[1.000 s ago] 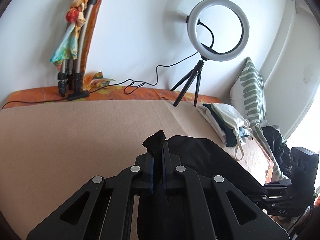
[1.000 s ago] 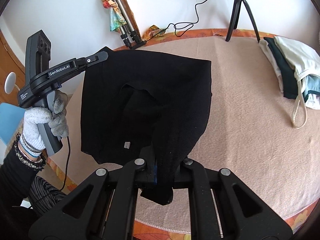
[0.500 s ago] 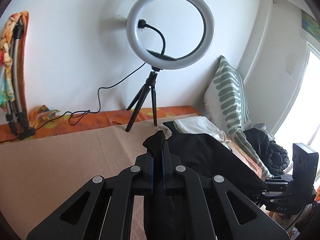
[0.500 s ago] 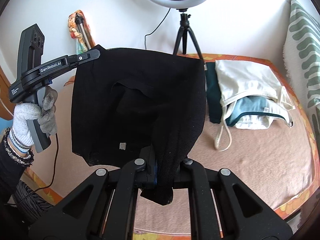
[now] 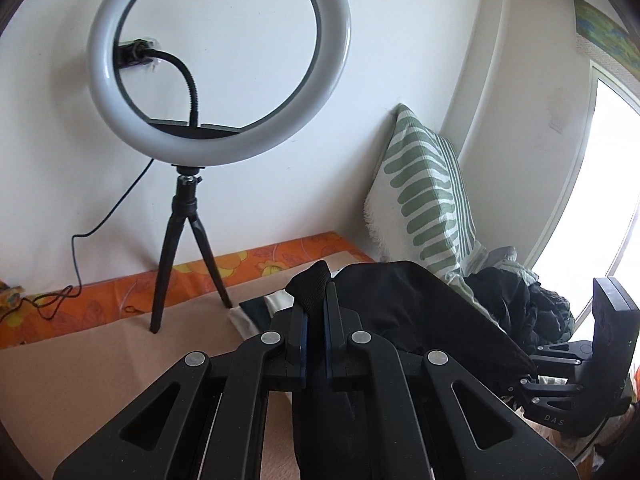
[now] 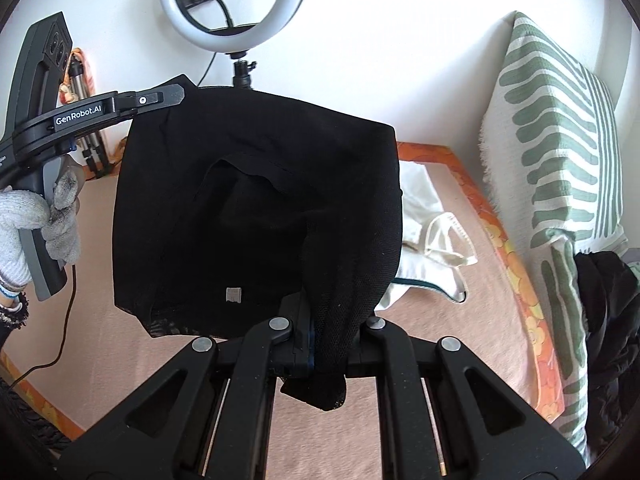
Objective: Fold small clothes
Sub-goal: 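Lift the folded T-shirt with both tools and carry it to the clothes stack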
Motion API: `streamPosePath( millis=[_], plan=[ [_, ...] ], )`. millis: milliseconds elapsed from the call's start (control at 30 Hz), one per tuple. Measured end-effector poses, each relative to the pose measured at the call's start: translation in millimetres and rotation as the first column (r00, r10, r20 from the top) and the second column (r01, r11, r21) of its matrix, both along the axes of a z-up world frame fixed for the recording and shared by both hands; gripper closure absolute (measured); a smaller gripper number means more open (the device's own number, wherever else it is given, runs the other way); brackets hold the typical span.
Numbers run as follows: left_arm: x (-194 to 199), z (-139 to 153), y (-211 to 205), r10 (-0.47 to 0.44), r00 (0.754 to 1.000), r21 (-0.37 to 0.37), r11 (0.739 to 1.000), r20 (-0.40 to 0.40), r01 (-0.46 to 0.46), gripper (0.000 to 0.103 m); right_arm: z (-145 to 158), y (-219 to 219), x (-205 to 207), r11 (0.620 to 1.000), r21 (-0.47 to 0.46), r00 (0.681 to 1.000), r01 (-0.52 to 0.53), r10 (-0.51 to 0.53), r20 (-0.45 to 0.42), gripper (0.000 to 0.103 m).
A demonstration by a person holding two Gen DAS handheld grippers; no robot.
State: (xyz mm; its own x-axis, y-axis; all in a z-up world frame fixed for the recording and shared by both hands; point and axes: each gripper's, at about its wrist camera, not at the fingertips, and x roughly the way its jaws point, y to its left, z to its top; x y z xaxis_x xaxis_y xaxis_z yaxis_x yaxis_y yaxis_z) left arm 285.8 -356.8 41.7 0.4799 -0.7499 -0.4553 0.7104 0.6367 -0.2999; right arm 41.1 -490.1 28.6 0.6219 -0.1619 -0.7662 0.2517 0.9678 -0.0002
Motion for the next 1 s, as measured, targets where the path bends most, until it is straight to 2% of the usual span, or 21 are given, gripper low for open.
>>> streamPosePath(
  millis=[333, 600, 767, 900, 933, 1000],
  plan=[
    [31.9, -7.6, -72.6, -0.008, 0.999, 0.013, 1.000, 0.037, 0.007, 0.099, -5.9, -84.4, 28.5, 0.992, -0.094, 0.997, 0.081, -0.080, 0.011, 0.095],
    [56.2, -27.6, -95.1, 0.033, 0.999, 0.058, 0.998, 0.040, -0.035, 0.099, -33.2, -116.9, 60.5, 0.993, -0.082, 0.997, 0.081, -0.081, 0.007, 0.095],
    [69.1, -40.8, -102.2, 0.061, 0.997, 0.098, 0.993, 0.043, -0.065, 0.099, -54.4, -132.0, 72.0, 0.997, -0.016, 0.997, 0.078, -0.078, -0.001, 0.095],
    [79.9, -52.1, -107.1, 0.087, 0.995, 0.158, 0.983, 0.038, -0.092, 0.098, -64.7, -140.7, 77.3, 0.997, 0.002, 0.997, 0.075, -0.075, -0.010, 0.095],
    [81.5, -54.3, -108.4, 0.094, 0.995, 0.178, 0.979, 0.044, -0.100, 0.094, -66.6, -142.3, 78.5, 0.997, 0.011, 0.997, 0.071, -0.071, -0.014, 0.094],
    [80.7, -55.8, -109.3, 0.119, 0.990, 0.218, 0.967, 0.079, -0.134, 0.094, -68.9, -145.8, 79.9, 0.997, 0.003, 0.996, 0.080, -0.080, -0.029, 0.094]
  ],
)
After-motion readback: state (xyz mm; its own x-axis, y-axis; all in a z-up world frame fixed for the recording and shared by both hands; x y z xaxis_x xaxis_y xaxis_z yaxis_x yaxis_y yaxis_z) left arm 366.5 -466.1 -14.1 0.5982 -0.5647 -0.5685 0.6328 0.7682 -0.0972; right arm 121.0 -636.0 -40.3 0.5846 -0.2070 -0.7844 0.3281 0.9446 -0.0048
